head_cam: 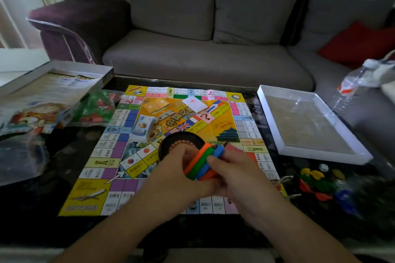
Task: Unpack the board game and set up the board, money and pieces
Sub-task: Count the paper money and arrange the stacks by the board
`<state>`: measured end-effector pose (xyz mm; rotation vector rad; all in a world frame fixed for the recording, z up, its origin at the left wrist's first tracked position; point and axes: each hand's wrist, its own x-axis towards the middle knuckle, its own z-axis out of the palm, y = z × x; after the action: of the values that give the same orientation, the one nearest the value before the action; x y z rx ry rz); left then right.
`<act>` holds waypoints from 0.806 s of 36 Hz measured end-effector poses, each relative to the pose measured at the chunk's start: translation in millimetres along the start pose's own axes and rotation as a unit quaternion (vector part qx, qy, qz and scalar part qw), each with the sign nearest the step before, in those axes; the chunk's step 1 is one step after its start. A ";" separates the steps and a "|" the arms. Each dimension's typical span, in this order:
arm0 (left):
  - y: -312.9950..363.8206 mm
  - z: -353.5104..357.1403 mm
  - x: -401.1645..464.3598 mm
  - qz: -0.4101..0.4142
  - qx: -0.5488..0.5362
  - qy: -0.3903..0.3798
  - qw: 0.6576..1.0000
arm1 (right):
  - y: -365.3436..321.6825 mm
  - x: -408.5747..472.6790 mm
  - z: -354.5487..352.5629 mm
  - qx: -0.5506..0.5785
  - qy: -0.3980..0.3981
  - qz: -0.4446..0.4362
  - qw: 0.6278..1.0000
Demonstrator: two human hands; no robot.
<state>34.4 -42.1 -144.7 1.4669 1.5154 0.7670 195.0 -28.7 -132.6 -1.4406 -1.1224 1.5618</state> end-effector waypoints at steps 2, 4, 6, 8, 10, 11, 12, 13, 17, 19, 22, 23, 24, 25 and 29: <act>1.9 -1.3 2.5 -0.061 -0.095 -0.054 0.992 | -0.5 -2.1 -3.4 0.000 -0.014 -0.011 1.000; 6.4 -2.8 3.2 -0.111 -0.218 -0.081 0.966 | -1.3 -3.2 -6.5 -0.023 -0.028 -0.025 0.999; 7.5 -5.1 3.1 -0.120 -0.263 -0.094 0.953 | -1.2 -3.2 -8.4 -0.065 -0.043 -0.031 0.996; 4.5 -6.5 1.7 -0.115 -0.254 -0.100 0.955 | -0.3 -2.9 -9.6 -0.094 -0.067 -0.028 0.993; 2.5 -8.6 1.9 -0.114 -0.239 -0.096 0.960 | 0.3 -2.8 -11.1 -0.121 -0.098 -0.029 0.987; 1.9 -9.8 2.6 -0.113 -0.233 -0.092 0.962 | 0.7 -2.5 -11.9 -0.135 -0.111 -0.033 0.984; 1.6 -10.8 3.6 -0.112 -0.226 -0.090 0.964 | 0.6 -3.0 -12.8 -0.148 -0.119 -0.037 0.981; 2.1 -11.5 4.5 -0.109 -0.219 -0.091 0.965 | 0.7 -2.9 -13.6 -0.161 -0.119 -0.040 0.979; 3.5 -14.0 5.3 -0.077 -0.173 -0.089 0.978 | 1.1 -0.9 -14.6 -0.232 -0.111 -0.064 0.964; 2.9 -15.6 5.9 -0.060 -0.146 -0.084 0.984 | 2.2 -0.2 -14.0 -0.314 -0.091 -0.091 0.941; 0.9 -18.6 7.8 -0.051 -0.136 -0.089 0.985 | 4.6 0.0 -13.3 -0.364 -0.074 -0.111 0.922; 0.4 -19.6 8.2 -0.049 -0.136 -0.090 0.985 | 5.1 -0.1 -12.9 -0.361 -0.076 -0.109 0.923; 0.1 -20.9 8.1 -0.048 -0.135 -0.090 0.986 | 5.0 -0.7 -12.6 -0.354 -0.078 -0.104 0.926; 0.2 -22.1 8.0 -0.046 -0.134 -0.091 0.986 | 4.7 -0.8 -12.1 -0.345 -0.078 -0.098 0.930; 2.8 -29.7 7.5 -0.054 -0.143 -0.083 0.985 | 2.9 -2.7 -10.7 -0.327 -0.060 -0.095 0.938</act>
<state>9.7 -30.3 -130.6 1.1932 1.2879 0.7430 206.1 -30.9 -134.2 -1.5914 -1.9187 1.1969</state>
